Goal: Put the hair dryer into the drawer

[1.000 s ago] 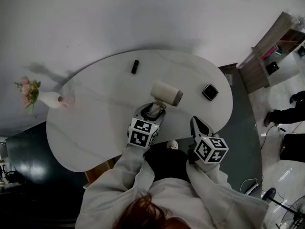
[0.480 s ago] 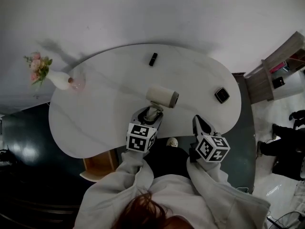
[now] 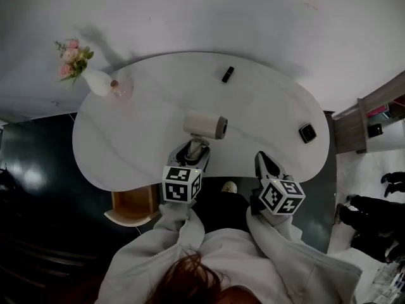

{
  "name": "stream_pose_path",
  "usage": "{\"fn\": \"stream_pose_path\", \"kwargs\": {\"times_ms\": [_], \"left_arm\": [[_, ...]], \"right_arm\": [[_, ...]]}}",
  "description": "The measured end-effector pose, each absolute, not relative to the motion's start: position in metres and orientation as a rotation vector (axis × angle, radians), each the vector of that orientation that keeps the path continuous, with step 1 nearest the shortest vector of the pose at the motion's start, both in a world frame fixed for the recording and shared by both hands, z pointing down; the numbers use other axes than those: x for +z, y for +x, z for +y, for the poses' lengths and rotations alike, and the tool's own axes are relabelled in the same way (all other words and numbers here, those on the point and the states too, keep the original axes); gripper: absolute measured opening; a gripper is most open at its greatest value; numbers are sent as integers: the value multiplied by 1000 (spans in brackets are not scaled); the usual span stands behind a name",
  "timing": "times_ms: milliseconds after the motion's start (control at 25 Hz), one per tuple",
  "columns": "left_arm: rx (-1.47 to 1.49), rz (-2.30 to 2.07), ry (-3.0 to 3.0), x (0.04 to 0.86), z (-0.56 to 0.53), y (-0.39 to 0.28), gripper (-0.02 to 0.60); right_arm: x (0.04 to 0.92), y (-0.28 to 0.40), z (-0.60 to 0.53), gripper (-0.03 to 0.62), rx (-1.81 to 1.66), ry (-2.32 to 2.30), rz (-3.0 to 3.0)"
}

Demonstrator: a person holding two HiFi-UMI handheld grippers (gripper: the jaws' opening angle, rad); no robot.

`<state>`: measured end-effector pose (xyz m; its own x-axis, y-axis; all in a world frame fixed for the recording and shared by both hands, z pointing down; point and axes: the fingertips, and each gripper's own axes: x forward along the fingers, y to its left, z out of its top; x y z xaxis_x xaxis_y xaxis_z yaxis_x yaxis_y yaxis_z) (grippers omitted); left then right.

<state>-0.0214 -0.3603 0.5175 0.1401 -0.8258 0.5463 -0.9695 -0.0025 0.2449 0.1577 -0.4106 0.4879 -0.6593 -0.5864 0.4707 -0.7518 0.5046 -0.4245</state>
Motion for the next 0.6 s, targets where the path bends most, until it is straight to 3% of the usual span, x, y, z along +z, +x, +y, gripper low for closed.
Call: {"fn": "stream_pose_path", "kwargs": {"times_ms": [600], "left_arm": [[233,-1928,1572,514,-236,-96,238]], "right_arm": [[486,40,-338,49,837,681,-2544]]}}
